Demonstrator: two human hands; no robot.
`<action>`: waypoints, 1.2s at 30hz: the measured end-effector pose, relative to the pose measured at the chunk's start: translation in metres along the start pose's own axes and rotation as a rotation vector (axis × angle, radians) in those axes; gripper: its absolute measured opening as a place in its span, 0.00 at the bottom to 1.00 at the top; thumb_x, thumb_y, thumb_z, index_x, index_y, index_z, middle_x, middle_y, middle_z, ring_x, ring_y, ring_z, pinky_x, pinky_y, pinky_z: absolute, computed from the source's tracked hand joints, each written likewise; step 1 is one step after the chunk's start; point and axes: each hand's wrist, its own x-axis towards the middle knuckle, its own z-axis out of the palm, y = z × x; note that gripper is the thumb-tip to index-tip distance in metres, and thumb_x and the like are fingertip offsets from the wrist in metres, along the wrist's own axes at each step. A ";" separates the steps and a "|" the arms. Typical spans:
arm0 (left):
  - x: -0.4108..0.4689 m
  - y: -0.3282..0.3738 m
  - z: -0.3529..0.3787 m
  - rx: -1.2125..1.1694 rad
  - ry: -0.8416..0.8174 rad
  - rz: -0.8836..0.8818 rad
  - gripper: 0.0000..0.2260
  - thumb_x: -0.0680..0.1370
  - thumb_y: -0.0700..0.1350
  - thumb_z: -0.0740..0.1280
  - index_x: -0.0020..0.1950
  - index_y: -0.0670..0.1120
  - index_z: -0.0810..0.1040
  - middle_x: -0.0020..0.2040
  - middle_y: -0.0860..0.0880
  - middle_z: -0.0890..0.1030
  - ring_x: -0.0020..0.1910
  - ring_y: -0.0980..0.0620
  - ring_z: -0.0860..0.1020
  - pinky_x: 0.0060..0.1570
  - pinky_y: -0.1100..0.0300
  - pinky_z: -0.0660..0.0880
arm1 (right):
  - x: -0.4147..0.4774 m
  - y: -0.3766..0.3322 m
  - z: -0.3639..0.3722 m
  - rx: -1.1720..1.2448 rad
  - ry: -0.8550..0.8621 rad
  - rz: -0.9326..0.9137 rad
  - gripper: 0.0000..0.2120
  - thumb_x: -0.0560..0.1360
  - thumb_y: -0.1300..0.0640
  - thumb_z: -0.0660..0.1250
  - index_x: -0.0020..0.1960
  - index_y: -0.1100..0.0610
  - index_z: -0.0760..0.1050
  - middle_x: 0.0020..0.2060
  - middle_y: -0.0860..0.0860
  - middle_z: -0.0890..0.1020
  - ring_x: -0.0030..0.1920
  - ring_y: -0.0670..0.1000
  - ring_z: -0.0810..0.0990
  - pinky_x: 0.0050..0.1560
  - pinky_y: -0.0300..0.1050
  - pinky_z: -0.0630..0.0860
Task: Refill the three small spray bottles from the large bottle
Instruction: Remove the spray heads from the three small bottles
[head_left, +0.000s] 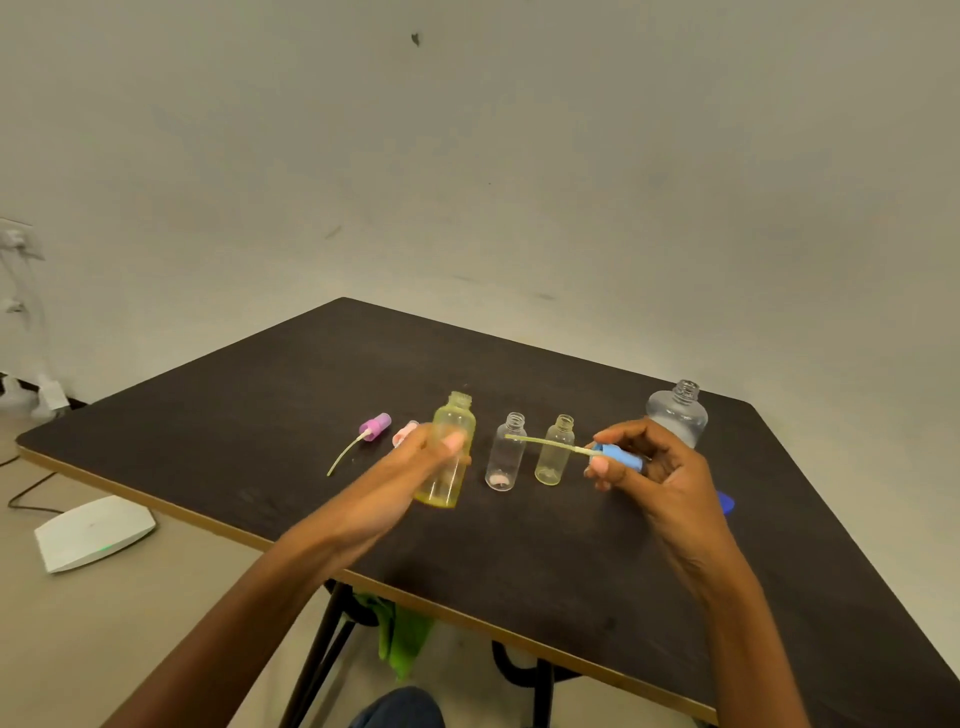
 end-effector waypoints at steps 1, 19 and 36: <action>0.010 -0.001 0.000 0.091 0.038 0.030 0.07 0.78 0.53 0.59 0.54 0.56 0.71 0.53 0.57 0.75 0.51 0.61 0.74 0.52 0.66 0.69 | 0.000 0.003 0.000 0.025 0.034 0.004 0.11 0.64 0.59 0.71 0.45 0.58 0.77 0.41 0.52 0.82 0.38 0.49 0.80 0.38 0.38 0.78; 0.113 -0.058 0.008 0.435 0.349 0.041 0.37 0.72 0.36 0.72 0.75 0.43 0.55 0.67 0.43 0.74 0.64 0.46 0.73 0.62 0.53 0.72 | -0.004 0.027 0.015 0.262 0.277 0.160 0.12 0.70 0.69 0.67 0.52 0.60 0.75 0.47 0.60 0.81 0.42 0.56 0.83 0.41 0.42 0.81; 0.035 -0.025 0.038 1.088 0.363 0.926 0.11 0.70 0.53 0.67 0.49 0.52 0.81 0.45 0.53 0.84 0.46 0.54 0.82 0.58 0.53 0.67 | -0.012 0.017 0.043 0.202 0.097 0.116 0.17 0.68 0.66 0.70 0.55 0.57 0.74 0.46 0.54 0.83 0.46 0.50 0.83 0.39 0.38 0.79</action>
